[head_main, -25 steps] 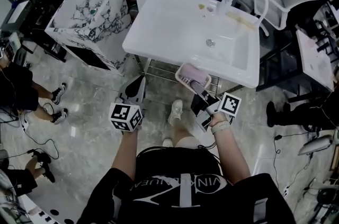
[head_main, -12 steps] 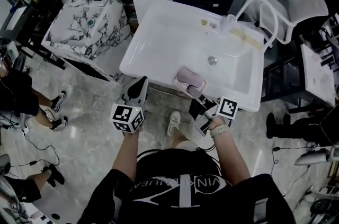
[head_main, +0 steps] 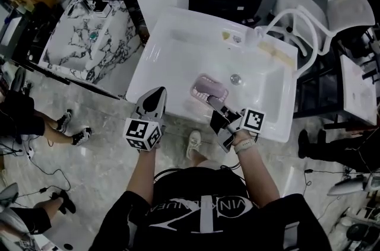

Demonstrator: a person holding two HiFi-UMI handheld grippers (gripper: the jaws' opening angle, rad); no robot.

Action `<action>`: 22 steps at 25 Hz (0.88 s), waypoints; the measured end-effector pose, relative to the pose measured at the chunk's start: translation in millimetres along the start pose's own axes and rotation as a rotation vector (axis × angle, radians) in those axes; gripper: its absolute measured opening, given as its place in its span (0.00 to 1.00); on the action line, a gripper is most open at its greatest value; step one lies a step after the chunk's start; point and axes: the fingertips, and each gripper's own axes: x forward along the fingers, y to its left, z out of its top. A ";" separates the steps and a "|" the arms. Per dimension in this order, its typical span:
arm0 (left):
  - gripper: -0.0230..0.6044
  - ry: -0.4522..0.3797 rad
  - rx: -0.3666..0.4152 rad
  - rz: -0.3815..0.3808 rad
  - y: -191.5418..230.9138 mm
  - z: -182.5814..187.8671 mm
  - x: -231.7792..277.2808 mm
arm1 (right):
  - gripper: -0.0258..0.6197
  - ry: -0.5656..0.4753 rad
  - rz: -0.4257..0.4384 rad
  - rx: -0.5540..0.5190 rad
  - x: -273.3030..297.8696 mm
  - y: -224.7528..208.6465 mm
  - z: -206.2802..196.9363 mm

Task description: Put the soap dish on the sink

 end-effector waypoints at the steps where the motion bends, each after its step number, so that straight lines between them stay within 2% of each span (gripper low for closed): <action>1: 0.06 0.003 -0.001 0.000 2.0 0.8 5.8 | 0.15 0.001 0.000 0.003 3.4 -0.5 5.2; 22: 0.06 0.005 -0.006 0.034 37.7 12.5 77.7 | 0.15 0.040 -0.005 0.021 61.6 -14.0 68.1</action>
